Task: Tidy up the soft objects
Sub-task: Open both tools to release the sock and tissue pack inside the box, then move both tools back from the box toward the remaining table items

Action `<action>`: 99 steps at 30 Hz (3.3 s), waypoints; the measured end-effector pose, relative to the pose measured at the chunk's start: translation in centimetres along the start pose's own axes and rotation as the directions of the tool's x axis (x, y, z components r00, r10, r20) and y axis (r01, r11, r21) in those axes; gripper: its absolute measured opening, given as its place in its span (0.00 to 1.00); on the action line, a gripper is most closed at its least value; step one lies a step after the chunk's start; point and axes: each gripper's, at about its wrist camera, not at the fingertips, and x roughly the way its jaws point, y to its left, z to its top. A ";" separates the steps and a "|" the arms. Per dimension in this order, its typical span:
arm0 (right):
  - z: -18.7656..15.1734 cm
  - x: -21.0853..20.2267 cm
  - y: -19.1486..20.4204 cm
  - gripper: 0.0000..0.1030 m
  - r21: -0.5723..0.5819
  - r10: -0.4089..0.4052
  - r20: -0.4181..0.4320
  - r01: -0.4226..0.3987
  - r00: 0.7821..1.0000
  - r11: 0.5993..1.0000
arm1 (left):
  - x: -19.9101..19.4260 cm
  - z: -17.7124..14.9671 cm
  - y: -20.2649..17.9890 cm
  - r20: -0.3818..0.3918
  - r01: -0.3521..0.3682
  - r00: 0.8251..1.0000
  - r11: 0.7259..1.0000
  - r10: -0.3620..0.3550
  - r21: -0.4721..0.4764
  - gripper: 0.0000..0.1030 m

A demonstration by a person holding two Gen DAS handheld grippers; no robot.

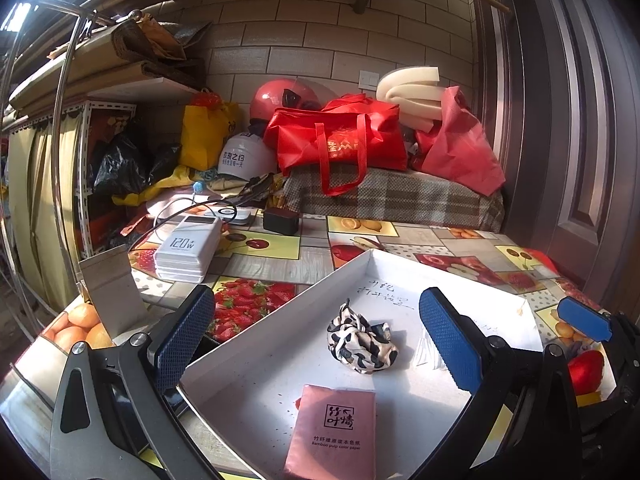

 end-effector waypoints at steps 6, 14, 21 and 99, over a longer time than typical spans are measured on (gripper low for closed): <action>-0.1 -0.7 -0.6 1.00 0.037 -0.063 0.017 0.063 0.998 0.997 | -0.6 -0.2 0.2 0.001 -0.026 1.000 0.999 0.026 -0.022 1.00; -1.0 -3.1 -0.8 1.00 0.033 -0.058 0.021 0.057 0.998 0.998 | -1.5 -0.7 -0.4 0.003 -0.017 1.000 1.000 0.017 -0.002 1.00; -1.8 -5.1 -2.6 1.00 0.073 -0.011 0.018 0.010 1.000 0.997 | -3.0 -1.4 -2.5 0.014 0.010 1.000 0.997 -0.011 0.082 1.00; -7.2 -12.6 -23.5 1.00 0.309 -0.176 -0.213 0.237 0.961 0.921 | -11.1 -6.2 -15.5 -0.532 0.669 0.676 0.728 -0.510 0.152 1.00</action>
